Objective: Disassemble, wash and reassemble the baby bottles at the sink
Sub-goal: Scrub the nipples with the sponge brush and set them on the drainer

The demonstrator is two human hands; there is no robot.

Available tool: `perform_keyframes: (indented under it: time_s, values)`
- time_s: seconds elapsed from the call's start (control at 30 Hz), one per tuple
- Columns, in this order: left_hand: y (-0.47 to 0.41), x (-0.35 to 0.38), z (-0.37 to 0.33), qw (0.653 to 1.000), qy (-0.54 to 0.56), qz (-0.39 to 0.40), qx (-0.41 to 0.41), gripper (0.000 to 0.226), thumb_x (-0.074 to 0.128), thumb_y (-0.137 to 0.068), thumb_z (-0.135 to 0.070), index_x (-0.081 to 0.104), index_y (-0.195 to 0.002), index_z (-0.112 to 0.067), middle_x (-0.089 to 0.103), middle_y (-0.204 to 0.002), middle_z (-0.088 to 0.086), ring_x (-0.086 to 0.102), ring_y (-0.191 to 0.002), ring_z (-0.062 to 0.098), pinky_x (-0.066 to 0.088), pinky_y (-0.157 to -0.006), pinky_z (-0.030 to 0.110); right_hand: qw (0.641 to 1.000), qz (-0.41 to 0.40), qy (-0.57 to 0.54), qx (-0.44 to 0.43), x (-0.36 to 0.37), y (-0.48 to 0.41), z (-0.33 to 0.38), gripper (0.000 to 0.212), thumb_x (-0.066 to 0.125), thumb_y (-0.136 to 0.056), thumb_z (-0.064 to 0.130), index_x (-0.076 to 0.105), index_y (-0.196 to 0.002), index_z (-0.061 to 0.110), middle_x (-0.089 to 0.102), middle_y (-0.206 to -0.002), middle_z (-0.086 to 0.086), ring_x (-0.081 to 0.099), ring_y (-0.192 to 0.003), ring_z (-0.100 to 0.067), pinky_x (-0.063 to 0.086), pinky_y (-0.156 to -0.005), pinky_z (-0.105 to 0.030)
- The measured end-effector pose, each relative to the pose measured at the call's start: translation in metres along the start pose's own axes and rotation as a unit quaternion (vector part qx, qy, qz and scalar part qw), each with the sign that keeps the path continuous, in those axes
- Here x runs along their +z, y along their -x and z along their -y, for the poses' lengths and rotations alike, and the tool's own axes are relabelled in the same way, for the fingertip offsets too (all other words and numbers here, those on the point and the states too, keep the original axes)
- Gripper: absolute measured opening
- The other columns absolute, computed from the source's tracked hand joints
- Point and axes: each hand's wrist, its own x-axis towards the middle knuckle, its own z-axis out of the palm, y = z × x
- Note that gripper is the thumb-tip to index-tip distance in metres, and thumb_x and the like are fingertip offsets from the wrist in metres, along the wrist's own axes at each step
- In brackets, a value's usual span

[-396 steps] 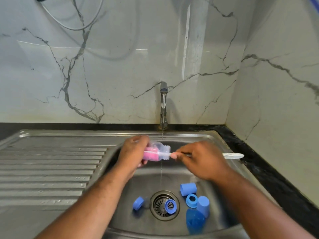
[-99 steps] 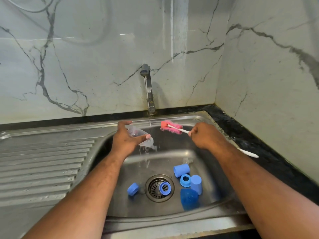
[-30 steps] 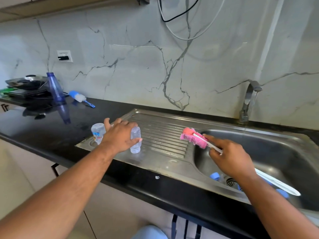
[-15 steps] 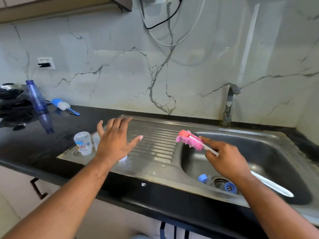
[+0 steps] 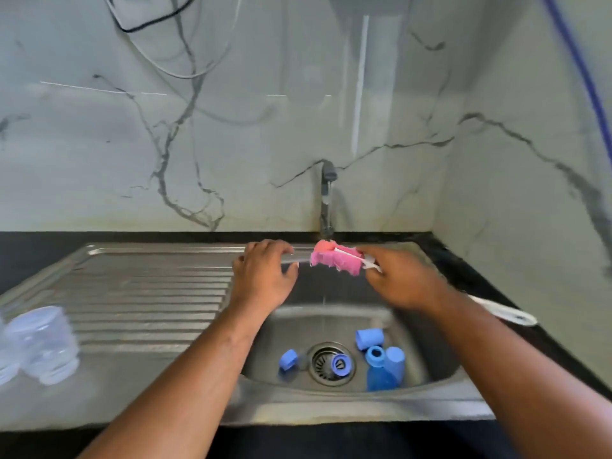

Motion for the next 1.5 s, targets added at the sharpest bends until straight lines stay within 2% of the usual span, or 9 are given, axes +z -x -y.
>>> perform_keyframes:
  time_s: [0.23, 0.37, 0.53, 0.67, 0.77, 0.87, 1.1, 1.3, 1.5]
  values:
    - [-0.028, 0.091, 0.005, 0.974, 0.052, 0.219, -0.029, 0.015, 0.071, -0.086, -0.025, 0.069, -0.1, -0.032, 0.074, -0.099, -0.007, 0.069, -0.096, 0.016, 0.057, -0.09, 0.037, 0.978, 0.161, 0.117, 0.058, 0.034, -0.031, -0.052, 0.032, 0.055, -0.097, 0.038, 0.061, -0.127, 0.027, 0.065, -0.13, -0.005, 0.063, -0.116, -0.025, 0.049, -0.094, -0.036]
    - [-0.01, 0.134, 0.033, 0.936, -0.033, 0.349, -0.041, 0.043, 0.081, -0.082, -0.03, 0.063, -0.122, -0.03, 0.07, -0.113, -0.006, 0.066, -0.1, 0.016, 0.054, -0.091, 0.031, 0.958, 0.245, 0.119, 0.088, 0.063, -0.03, -0.07, 0.028, 0.055, -0.091, 0.02, 0.068, -0.116, 0.021, 0.073, -0.111, -0.006, 0.074, -0.076, -0.023, 0.058, -0.067, -0.034]
    - [-0.002, 0.144, 0.029, 0.877, -0.139, 0.46, 0.005, 0.052, 0.086, -0.074, -0.046, 0.064, -0.121, -0.035, 0.067, -0.121, -0.008, 0.062, -0.111, 0.015, 0.049, -0.098, 0.034, 0.968, 0.216, 0.089, 0.095, 0.063, -0.038, -0.086, 0.03, 0.057, -0.091, 0.024, 0.067, -0.119, 0.028, 0.072, -0.11, -0.003, 0.069, -0.072, -0.02, 0.058, -0.074, -0.035]
    - [0.008, 0.149, 0.007, 0.827, -0.308, 0.465, 0.07, 0.052, 0.078, -0.077, -0.059, 0.066, -0.118, -0.029, 0.065, -0.12, -0.007, 0.06, -0.116, 0.02, 0.038, -0.098, 0.04, 0.964, 0.239, 0.056, 0.099, 0.065, -0.036, -0.085, 0.033, 0.055, -0.091, 0.012, 0.068, -0.118, 0.024, 0.071, -0.094, -0.004, 0.068, -0.05, -0.018, 0.056, -0.055, -0.03]
    - [0.011, 0.151, -0.006, 0.803, -0.363, 0.461, 0.101, 0.033, 0.077, -0.084, -0.04, 0.067, -0.11, -0.023, 0.067, -0.119, -0.001, 0.062, -0.115, 0.023, 0.037, -0.098, 0.042, 0.965, 0.241, 0.048, 0.094, 0.064, -0.034, -0.082, 0.033, 0.057, -0.092, 0.011, 0.067, -0.122, 0.022, 0.072, -0.1, -0.007, 0.068, -0.05, -0.017, 0.055, -0.054, -0.029]
    - [0.011, 0.15, -0.008, 0.804, -0.374, 0.454, 0.089, 0.019, 0.069, -0.089, -0.022, 0.068, -0.108, -0.022, 0.067, -0.122, 0.001, 0.063, -0.115, 0.026, 0.038, -0.101, 0.042, 0.966, 0.238, 0.037, 0.094, 0.063, -0.032, -0.078, 0.031, 0.057, -0.094, 0.013, 0.067, -0.122, 0.021, 0.072, -0.101, -0.006, 0.07, -0.056, -0.019, 0.057, -0.059, -0.031]
    - [0.008, 0.157, 0.004, 0.819, -0.32, 0.473, 0.051, 0.026, 0.073, -0.088, -0.022, 0.069, -0.114, -0.023, 0.066, -0.122, -0.001, 0.063, -0.115, 0.024, 0.042, -0.104, 0.04, 0.966, 0.236, 0.027, 0.105, 0.062, -0.031, -0.077, 0.033, 0.057, -0.093, 0.011, 0.068, -0.122, 0.022, 0.073, -0.097, -0.006, 0.073, -0.059, -0.02, 0.059, -0.062, -0.033]
    - [-0.016, 0.164, 0.012, 0.957, 0.063, 0.254, -0.123, 0.023, 0.064, -0.09, -0.01, 0.07, -0.112, -0.008, 0.075, -0.106, 0.01, 0.07, -0.104, 0.026, 0.051, -0.087, 0.024, 0.974, 0.182, 0.03, 0.13, 0.067, -0.037, -0.081, 0.029, 0.061, -0.092, 0.018, 0.068, -0.12, 0.022, 0.073, -0.107, -0.003, 0.072, -0.081, -0.02, 0.061, -0.079, -0.038]
    - [-0.033, 0.157, 0.018, 0.908, 0.316, 0.151, -0.229, 0.025, 0.078, -0.086, -0.016, 0.077, -0.11, -0.021, 0.077, -0.098, -0.003, 0.071, -0.096, 0.015, 0.055, -0.098, 0.034, 0.98, 0.121, 0.004, 0.155, 0.063, -0.038, -0.078, 0.037, 0.062, -0.095, 0.026, 0.061, -0.131, 0.026, 0.068, -0.123, -0.003, 0.065, -0.106, -0.024, 0.054, -0.095, -0.042]
